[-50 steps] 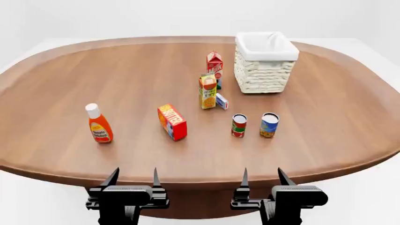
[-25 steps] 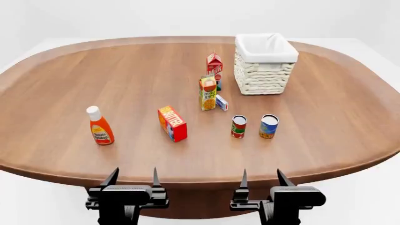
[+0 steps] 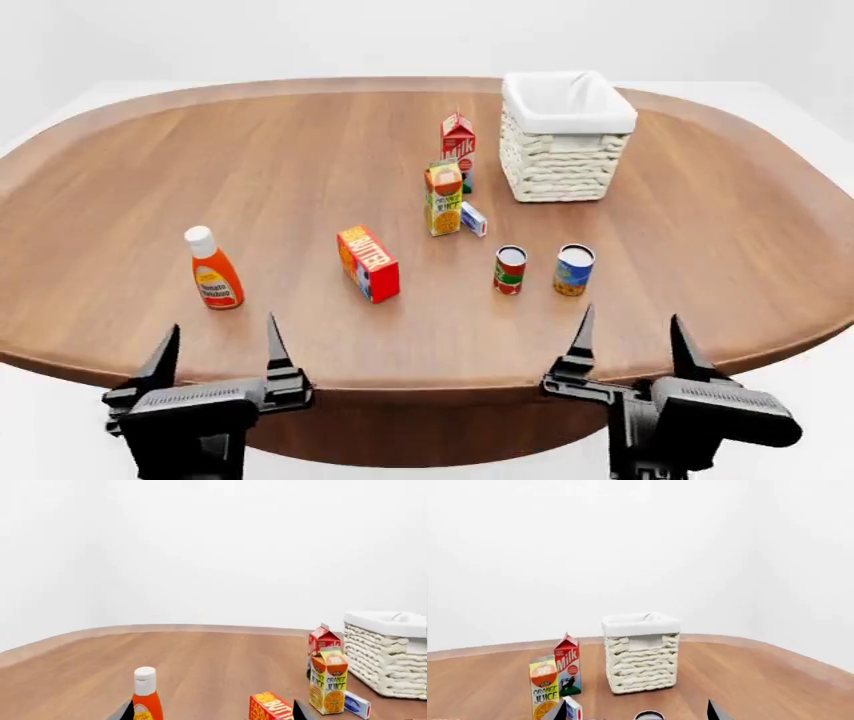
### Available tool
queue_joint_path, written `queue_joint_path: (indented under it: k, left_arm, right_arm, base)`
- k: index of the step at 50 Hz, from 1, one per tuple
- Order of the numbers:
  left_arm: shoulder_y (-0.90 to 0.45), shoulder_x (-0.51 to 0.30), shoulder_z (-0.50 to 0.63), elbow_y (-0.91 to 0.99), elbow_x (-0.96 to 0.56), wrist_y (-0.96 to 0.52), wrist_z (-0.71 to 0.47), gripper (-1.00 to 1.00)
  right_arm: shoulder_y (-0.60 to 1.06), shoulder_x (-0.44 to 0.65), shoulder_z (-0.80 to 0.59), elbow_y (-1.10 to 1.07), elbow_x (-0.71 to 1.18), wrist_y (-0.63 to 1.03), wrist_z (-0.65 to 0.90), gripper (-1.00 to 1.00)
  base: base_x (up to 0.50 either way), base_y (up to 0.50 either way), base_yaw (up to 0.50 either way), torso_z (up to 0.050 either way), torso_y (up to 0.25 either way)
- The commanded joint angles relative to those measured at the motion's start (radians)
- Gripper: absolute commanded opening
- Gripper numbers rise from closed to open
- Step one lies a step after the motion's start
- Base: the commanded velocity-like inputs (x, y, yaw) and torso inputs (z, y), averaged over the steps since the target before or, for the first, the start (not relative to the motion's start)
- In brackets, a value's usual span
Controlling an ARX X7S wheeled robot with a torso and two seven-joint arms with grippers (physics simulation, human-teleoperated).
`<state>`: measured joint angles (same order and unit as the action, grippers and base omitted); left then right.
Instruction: Pick up the cream cheese box and the butter, and put them in the basket.
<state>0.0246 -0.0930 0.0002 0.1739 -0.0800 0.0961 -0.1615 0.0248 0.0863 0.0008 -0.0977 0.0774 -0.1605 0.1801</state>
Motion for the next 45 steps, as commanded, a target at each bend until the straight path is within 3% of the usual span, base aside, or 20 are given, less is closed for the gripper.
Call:
queue_joint_path:
  k: [1, 17, 45]
  left_arm:
    - [0.044, -0.008, -0.129, 0.196, 0.035, 0.171, -0.081, 1.0]
    - [0.067, -0.026, -0.178, 0.243, 0.024, 0.281, -0.141, 1.0]
    - [0.062, -0.062, -0.188, 0.272, 0.002, 0.23, -0.188, 1.0]
  right_arm:
    - [0.024, 0.016, 0.146, -0.174, 0.052, -0.196, 0.068, 1.0]
    - [0.001, 0.05, 0.144, -0.277, 0.012, -0.305, 0.08, 1.0]
    - [-0.024, 0.087, 0.098, -0.341, 0.045, -0.319, 0.073, 1.0]
  base:
    - [0.0, 0.0, 0.0, 0.0, 0.0]
    - [0.03, 0.0, 0.0, 0.0, 0.0]
    - [0.5, 0.0, 0.0, 0.0, 0.0]
